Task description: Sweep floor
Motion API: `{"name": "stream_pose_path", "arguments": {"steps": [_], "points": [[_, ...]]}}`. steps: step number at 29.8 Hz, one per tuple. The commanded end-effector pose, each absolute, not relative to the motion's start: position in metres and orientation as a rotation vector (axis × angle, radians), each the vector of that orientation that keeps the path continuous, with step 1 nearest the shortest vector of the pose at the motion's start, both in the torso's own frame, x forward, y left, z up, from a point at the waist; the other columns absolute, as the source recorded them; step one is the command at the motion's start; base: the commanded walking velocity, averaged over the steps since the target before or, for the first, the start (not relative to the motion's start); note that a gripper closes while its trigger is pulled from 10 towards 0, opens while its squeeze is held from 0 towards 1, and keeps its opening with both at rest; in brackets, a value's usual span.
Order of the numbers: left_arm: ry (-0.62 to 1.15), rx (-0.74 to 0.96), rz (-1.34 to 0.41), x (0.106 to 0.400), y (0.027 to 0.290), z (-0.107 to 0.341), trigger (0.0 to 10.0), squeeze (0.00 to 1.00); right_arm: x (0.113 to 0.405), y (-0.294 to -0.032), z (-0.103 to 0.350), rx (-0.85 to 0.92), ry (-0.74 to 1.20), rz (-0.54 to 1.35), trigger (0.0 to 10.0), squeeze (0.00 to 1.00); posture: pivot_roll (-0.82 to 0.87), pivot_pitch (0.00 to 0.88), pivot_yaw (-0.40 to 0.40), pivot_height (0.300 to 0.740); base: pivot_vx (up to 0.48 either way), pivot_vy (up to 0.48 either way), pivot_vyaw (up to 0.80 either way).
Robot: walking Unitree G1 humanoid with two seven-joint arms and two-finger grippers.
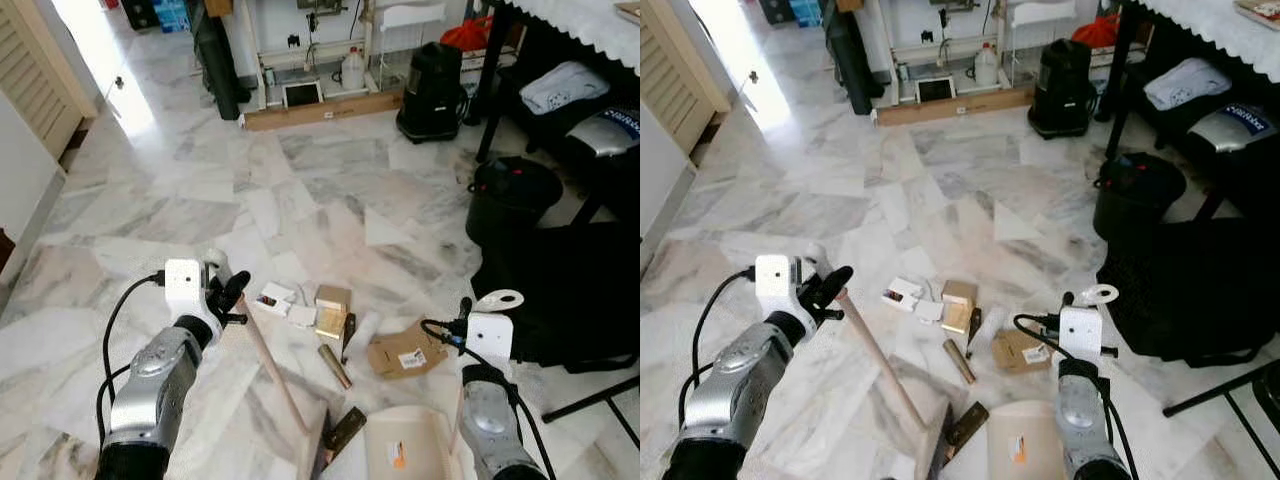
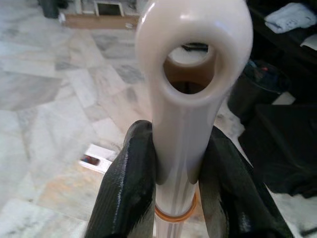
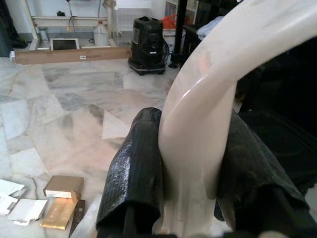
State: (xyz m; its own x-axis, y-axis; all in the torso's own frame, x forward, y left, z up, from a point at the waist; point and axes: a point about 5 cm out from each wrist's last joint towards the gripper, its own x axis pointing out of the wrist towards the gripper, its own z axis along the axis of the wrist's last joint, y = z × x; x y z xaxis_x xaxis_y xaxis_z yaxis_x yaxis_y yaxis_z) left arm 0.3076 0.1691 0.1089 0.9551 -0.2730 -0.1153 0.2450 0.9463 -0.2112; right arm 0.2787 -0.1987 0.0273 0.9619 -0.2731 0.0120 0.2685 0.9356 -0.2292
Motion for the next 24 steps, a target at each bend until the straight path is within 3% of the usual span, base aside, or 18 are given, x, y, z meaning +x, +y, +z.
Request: {"name": "stream_pose_path", "arguments": {"steps": [1, 7, 13, 20, 24], "points": [[0.180, -0.244, -0.294, 0.309, 0.168, 0.106, 10.0, 0.00, 0.273, -0.193, 0.018, -0.243, 0.059, -0.255, 10.0, 0.00, 0.14, 0.097, 0.113, 0.740, 0.000, 0.000, 0.00], [0.288, -0.366, -0.425, 0.309, 0.157, 0.104, 10.0, 0.00, 0.273, -0.196, 0.018, -0.248, 0.061, -0.262, 10.0, 0.00, 0.14, 0.088, 0.114, 0.740, 0.000, 0.000, 0.00], [0.271, -0.537, -0.487, 0.310, 0.156, 0.117, 10.0, 0.00, 0.275, -0.194, 0.019, -0.248, 0.062, -0.261, 10.0, 0.00, 0.14, 0.081, 0.113, 0.740, 0.000, 0.000, 0.00], [0.231, -0.579, -0.480, 0.311, 0.162, 0.126, 10.0, 0.00, 0.276, -0.194, 0.019, -0.245, 0.064, -0.260, 10.0, 0.00, 0.15, 0.075, 0.112, 0.740, 0.000, 0.000, 0.00], [0.075, -0.525, -0.342, 0.314, 0.181, 0.143, 10.0, 0.00, 0.278, -0.194, 0.020, -0.231, 0.062, -0.260, 10.0, 0.00, 0.14, 0.058, 0.107, 0.740, 0.000, 0.000, 0.00]]}}
